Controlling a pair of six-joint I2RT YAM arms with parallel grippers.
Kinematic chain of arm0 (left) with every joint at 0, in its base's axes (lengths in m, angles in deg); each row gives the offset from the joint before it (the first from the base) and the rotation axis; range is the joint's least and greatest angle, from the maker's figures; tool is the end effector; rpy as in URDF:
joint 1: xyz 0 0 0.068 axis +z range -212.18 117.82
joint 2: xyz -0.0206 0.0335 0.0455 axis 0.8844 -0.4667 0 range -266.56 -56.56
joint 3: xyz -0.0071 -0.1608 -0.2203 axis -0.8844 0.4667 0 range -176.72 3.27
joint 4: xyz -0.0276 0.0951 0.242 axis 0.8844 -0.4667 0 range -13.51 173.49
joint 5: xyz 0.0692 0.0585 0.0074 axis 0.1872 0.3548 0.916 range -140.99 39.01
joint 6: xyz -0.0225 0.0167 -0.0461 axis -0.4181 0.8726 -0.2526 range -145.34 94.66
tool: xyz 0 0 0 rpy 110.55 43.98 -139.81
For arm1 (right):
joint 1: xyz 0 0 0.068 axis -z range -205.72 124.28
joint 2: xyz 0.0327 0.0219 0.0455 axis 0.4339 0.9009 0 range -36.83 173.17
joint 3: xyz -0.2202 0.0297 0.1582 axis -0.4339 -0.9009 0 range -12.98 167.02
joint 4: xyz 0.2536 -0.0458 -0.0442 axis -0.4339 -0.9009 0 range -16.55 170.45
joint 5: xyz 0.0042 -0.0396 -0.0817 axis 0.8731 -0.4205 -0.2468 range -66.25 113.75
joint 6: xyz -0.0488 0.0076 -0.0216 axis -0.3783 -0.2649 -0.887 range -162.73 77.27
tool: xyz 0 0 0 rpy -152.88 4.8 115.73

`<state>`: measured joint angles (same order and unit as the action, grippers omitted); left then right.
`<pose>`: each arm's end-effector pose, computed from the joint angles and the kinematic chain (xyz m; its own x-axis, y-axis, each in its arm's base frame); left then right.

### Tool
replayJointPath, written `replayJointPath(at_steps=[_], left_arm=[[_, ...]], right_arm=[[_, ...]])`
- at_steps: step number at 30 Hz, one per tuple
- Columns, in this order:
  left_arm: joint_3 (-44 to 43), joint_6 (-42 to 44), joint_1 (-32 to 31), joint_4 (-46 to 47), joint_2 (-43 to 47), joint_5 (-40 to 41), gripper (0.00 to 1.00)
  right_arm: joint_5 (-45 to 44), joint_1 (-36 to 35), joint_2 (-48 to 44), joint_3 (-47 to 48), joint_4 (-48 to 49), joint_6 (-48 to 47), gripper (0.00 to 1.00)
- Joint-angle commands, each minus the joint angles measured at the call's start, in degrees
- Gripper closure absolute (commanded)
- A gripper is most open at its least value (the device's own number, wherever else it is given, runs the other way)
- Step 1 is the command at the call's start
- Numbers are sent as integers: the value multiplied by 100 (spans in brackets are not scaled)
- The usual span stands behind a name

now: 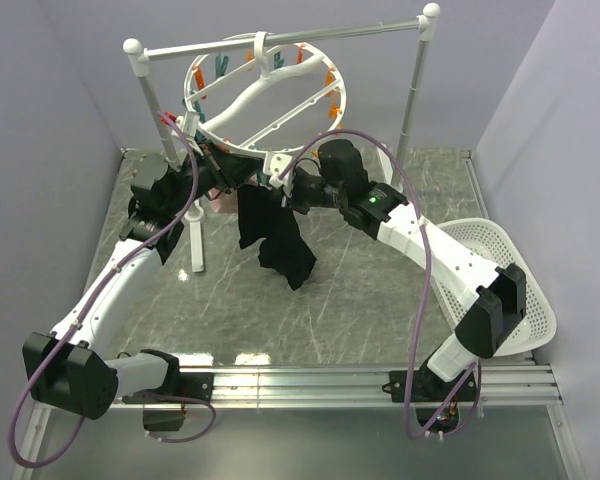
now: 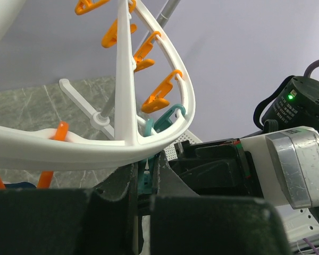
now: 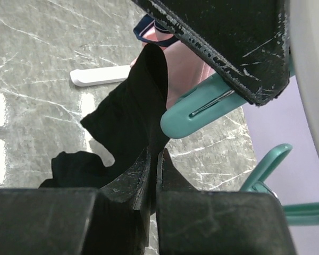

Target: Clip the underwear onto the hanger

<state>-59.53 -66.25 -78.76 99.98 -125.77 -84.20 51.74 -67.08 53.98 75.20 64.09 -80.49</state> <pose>0.2616 -0.0982 0.4108 -0.3679 -0.4621 -0.8069 0.6810 0.4570 -0.5722 0.2673 0.2577 0.3918 0.3683 -0.3961 -0.8411 -0.8741 0.1606 -0.4584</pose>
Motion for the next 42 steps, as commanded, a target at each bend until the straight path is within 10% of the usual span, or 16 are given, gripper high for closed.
replayJointPath(at_steps=[1,42], left_arm=[[-188,179,-3,47,-5,-274,100],[-215,452,-3,-41,-119,-458,96]], right_arm=[[58,32,-291,375,107,102,100],[365,252,-344,832,151,629,100]])
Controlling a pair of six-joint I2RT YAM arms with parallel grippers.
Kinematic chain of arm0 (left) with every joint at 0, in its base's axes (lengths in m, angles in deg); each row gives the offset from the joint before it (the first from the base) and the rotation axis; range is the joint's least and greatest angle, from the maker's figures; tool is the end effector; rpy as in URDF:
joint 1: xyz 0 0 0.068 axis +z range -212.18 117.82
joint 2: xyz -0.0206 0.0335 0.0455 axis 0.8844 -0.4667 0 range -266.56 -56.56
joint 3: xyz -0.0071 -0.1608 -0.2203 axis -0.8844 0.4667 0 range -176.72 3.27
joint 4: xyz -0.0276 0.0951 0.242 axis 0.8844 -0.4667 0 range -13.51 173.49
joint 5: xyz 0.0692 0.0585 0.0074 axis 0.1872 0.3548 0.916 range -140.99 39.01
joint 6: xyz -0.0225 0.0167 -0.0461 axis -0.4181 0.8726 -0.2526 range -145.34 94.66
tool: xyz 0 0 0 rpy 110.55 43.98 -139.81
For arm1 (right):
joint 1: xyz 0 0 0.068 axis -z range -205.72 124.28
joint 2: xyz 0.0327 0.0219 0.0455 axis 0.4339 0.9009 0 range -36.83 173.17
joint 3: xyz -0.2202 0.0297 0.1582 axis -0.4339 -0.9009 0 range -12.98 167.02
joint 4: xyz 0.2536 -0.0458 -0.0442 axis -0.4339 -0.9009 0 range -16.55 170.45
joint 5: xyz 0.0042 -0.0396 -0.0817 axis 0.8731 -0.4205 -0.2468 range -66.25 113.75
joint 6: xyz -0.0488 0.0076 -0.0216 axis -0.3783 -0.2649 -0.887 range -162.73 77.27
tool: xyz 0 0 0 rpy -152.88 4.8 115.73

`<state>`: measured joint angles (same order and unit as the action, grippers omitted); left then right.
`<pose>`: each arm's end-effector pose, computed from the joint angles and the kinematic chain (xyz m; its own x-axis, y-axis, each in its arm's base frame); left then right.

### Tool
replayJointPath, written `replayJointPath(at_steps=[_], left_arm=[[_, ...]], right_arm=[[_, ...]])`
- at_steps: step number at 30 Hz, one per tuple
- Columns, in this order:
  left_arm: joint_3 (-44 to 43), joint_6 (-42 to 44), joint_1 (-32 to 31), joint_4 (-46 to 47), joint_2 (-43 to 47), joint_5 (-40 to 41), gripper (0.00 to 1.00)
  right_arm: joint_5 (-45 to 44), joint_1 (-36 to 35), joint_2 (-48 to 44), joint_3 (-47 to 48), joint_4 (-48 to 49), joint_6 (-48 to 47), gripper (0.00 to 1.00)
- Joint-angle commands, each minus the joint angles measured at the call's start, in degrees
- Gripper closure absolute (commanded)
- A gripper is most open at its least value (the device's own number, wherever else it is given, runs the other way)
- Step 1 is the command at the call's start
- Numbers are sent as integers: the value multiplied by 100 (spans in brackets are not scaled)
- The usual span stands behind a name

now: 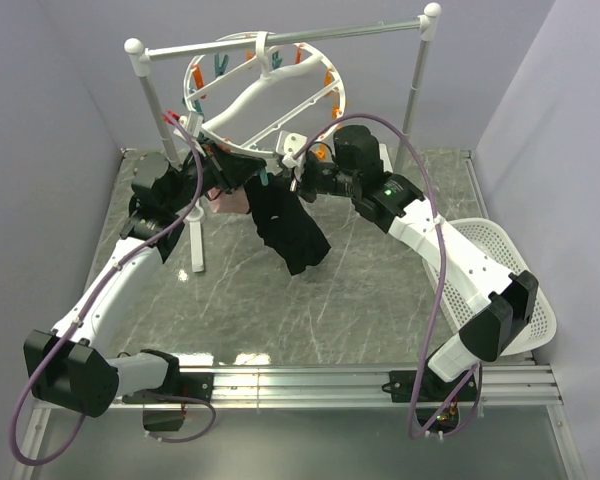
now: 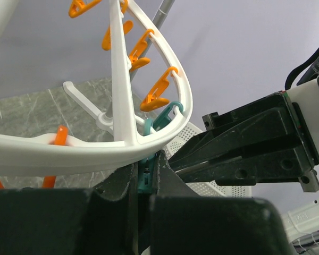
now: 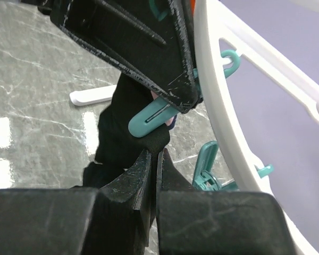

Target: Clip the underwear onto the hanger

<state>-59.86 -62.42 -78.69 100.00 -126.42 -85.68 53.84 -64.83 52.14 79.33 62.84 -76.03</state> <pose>0.2640 -0.0994 0.4099 -0.3350 -0.4177 -0.8446 0.7138 0.4726 -0.5169 0.2664 0.2397 0.4258 0.3469 -0.3301 -0.8779 -0.8762 0.2197 -0.4289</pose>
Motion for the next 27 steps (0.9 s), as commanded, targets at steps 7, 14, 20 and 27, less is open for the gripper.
replayJointPath(at_steps=[7,14,20,27], left_arm=[[-261,8,-10,-52,-45,-222,89],[-235,-124,-1,97,34,-55,83],[-199,-176,-1,212,52,-28,71],[-234,-247,-1,282,70,51,57]], right_arm=[[217,27,-46,612,205,289,100],[270,18,-55,525,73,350,100],[296,27,-64,445,82,535,100],[340,27,-11,490,117,737,100]])
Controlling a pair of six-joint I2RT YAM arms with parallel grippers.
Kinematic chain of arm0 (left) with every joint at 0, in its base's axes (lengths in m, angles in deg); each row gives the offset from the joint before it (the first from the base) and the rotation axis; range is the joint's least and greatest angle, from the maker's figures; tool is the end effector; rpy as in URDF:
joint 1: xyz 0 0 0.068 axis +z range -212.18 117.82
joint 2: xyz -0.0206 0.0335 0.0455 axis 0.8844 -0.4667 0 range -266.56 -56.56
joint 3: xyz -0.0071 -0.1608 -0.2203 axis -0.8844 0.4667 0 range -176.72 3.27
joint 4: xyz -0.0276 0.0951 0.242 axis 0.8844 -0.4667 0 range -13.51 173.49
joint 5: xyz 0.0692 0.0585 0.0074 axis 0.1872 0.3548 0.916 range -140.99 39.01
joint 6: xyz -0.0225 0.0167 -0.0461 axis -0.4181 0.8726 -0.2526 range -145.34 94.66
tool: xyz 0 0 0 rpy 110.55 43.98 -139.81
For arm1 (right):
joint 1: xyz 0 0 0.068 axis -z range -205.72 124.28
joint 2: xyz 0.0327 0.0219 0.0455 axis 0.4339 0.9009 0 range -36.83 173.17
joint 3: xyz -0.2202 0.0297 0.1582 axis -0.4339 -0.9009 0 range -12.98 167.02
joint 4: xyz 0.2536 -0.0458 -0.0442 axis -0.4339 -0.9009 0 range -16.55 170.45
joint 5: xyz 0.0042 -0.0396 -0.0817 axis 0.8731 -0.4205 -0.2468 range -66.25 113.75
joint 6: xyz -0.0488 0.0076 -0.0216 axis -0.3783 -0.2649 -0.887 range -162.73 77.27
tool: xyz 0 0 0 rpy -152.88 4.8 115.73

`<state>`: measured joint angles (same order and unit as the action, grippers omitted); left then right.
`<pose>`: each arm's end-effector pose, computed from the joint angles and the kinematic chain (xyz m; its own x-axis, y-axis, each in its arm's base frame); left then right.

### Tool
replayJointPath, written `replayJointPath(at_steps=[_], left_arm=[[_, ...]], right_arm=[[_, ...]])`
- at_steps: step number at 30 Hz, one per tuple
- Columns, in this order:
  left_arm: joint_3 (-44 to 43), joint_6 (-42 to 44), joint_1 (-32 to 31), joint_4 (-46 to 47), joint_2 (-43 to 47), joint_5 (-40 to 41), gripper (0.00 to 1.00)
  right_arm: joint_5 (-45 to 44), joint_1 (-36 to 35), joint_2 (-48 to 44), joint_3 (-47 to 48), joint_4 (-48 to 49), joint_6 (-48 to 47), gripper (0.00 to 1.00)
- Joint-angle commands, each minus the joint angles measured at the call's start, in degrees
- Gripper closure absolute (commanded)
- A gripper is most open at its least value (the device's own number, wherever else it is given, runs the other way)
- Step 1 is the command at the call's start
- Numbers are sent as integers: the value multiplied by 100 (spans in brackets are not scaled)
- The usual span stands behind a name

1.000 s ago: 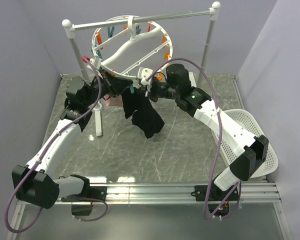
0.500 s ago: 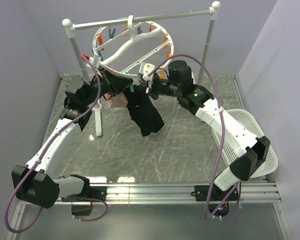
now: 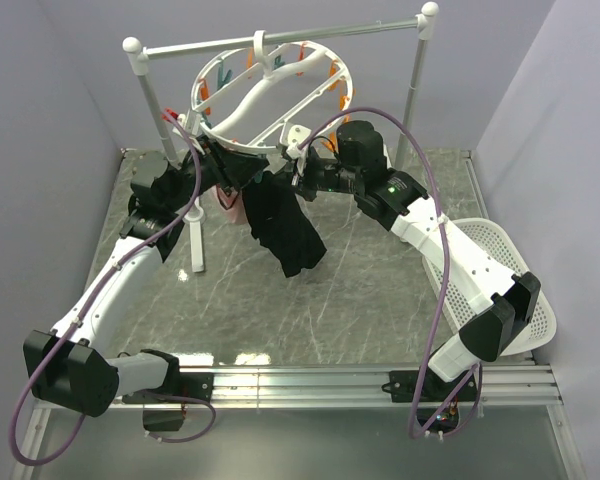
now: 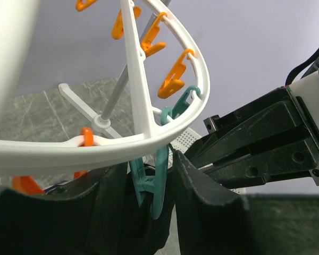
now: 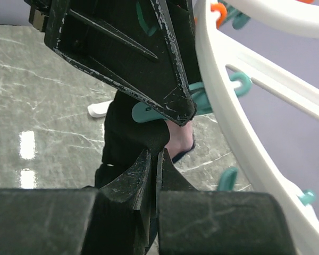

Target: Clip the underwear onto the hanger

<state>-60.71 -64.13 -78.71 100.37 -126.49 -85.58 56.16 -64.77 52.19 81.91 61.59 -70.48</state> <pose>0.2635 -0.0993 0.4154 -0.3397 -0.4371 -0.8328 0.7131 0.4577 -0.5310 0.2632 0.2382 0.4388 0.2821 -0.2772 -0.9185 -0.9108 0.2232 -0.3472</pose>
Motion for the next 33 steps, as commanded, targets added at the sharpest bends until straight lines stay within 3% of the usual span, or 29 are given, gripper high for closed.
replayJointPath(at_steps=[1,5,11,20,25,31,32,33], left_arm=[[-175,-85,10,245,76,66,56],[-246,-85,27,219,94,198,44],[-334,142,54,-71,155,216,36],[-9,740,80,-625,428,49,36],[-17,829,106,-862,428,233,44],[-9,671,308,-836,436,444,50],[-26,662,344,-862,419,479,50],[-44,627,379,-862,384,532,50]], right_arm=[[108,11,-24,223,268,182,100],[82,20,-15,258,277,199,100],[29,20,-16,223,338,261,100],[-102,2,28,126,593,674,100],[-304,-68,125,91,716,858,100],[-480,-199,143,-84,751,946,79],[-515,-208,134,-120,769,990,69],[-533,-217,90,-164,795,999,65]])
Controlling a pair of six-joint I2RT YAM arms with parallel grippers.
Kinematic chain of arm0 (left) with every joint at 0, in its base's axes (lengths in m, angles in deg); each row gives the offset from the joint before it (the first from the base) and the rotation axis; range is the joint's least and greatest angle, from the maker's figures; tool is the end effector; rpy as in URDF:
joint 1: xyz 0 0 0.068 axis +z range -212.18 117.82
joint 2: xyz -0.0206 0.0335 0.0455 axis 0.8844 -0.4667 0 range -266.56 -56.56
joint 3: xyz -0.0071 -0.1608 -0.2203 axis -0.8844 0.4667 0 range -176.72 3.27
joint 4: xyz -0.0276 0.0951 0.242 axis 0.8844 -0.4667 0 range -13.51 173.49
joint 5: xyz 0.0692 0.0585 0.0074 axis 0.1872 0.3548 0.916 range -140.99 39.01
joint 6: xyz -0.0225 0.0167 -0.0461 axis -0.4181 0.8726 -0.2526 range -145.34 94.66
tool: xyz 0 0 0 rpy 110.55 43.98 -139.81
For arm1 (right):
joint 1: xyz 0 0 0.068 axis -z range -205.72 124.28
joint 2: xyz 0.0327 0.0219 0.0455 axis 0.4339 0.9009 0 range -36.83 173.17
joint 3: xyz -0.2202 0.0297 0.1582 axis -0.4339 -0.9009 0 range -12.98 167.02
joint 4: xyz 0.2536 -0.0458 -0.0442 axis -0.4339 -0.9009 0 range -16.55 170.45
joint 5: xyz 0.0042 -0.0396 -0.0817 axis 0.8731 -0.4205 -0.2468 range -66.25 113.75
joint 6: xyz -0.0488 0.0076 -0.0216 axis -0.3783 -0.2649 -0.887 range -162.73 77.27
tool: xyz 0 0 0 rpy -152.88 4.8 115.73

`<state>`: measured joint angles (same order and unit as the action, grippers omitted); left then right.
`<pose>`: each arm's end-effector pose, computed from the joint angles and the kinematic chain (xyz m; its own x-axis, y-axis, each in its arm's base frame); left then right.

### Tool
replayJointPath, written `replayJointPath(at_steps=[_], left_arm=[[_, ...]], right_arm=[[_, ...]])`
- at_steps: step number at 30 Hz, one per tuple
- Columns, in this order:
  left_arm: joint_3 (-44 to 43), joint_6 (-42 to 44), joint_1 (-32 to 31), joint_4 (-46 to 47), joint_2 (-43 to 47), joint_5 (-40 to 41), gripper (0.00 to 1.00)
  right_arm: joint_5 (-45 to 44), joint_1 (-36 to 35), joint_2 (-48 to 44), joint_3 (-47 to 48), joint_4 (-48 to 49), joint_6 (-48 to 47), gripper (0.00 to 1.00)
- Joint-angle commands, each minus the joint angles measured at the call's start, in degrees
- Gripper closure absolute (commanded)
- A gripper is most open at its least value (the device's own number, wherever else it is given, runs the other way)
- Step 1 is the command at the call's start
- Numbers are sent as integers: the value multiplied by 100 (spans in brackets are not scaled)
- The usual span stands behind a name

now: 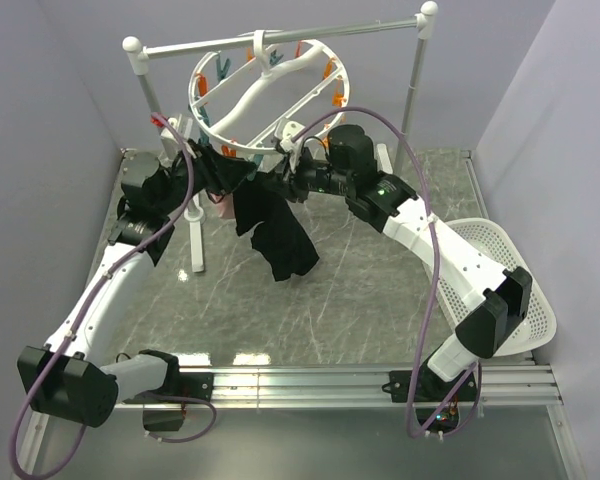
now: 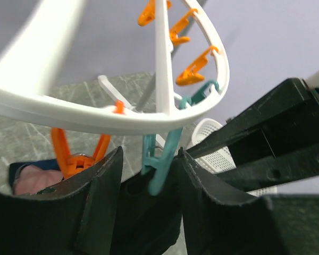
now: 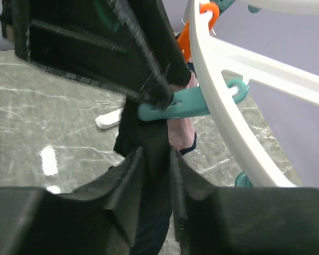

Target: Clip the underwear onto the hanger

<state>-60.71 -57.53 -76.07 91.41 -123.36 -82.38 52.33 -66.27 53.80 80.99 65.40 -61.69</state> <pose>0.2554 -0.0823 0.4134 -0.3043 -0.3931 -0.8677 0.6458 0.5845 -0.4913 0.2677 0.2516 0.4303 0.1554 -0.2424 -0.9576 -0.9266 0.3003 -0.2264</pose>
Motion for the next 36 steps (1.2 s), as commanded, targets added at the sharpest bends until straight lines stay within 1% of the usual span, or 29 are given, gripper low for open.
replayJointPath(at_steps=[1,2,3,5,8,11,15,16,17,18,20,23,25,29,30,36], left_arm=[[-52,-68,202,51,63,230,50],[-70,-86,246,78,45,231,50],[-105,-121,290,95,1,231,50],[-158,-139,378,113,-43,300,49],[-219,-104,492,78,-157,423,48],[-263,-165,633,148,-254,433,48],[-325,-244,765,271,-377,372,49],[-325,-305,817,315,-386,310,49],[-299,-341,844,463,-386,231,49],[-273,-376,861,560,-368,152,49],[-168,-473,888,858,-307,-129,48],[-88,-543,897,1079,-201,-454,46],[-88,-543,897,1054,-157,-490,46],[-114,-526,897,1001,-131,-534,45],[-114,-526,897,1001,-122,-525,45],[-114,-517,897,1001,-61,-587,44]], right_arm=[[-194,-67,-80,-133,415,129,63],[-238,-67,-115,-177,432,156,61],[-282,-67,-194,-221,450,208,53],[-326,-67,-291,-379,433,235,42],[-370,-58,-554,-634,380,287,39],[-458,-5,-897,-871,380,462,39],[-502,389,-1616,-1416,739,850,39],[-502,495,-1732,-1669,966,911,39],[-476,592,-1846,-1794,1091,990,39],[-398,845,-2030,-2030,1361,1026,39],[-266,1092,-2146,-2172,1496,1087,36],[252,1593,-2041,-2094,1496,1079,33],[620,1831,-1839,-1919,1496,1070,32],[912,1981,-1365,-1567,1496,1035,28],[939,1999,-1320,-1514,1670,1043,28],[1115,2008,-977,-1365,1952,973,28]])
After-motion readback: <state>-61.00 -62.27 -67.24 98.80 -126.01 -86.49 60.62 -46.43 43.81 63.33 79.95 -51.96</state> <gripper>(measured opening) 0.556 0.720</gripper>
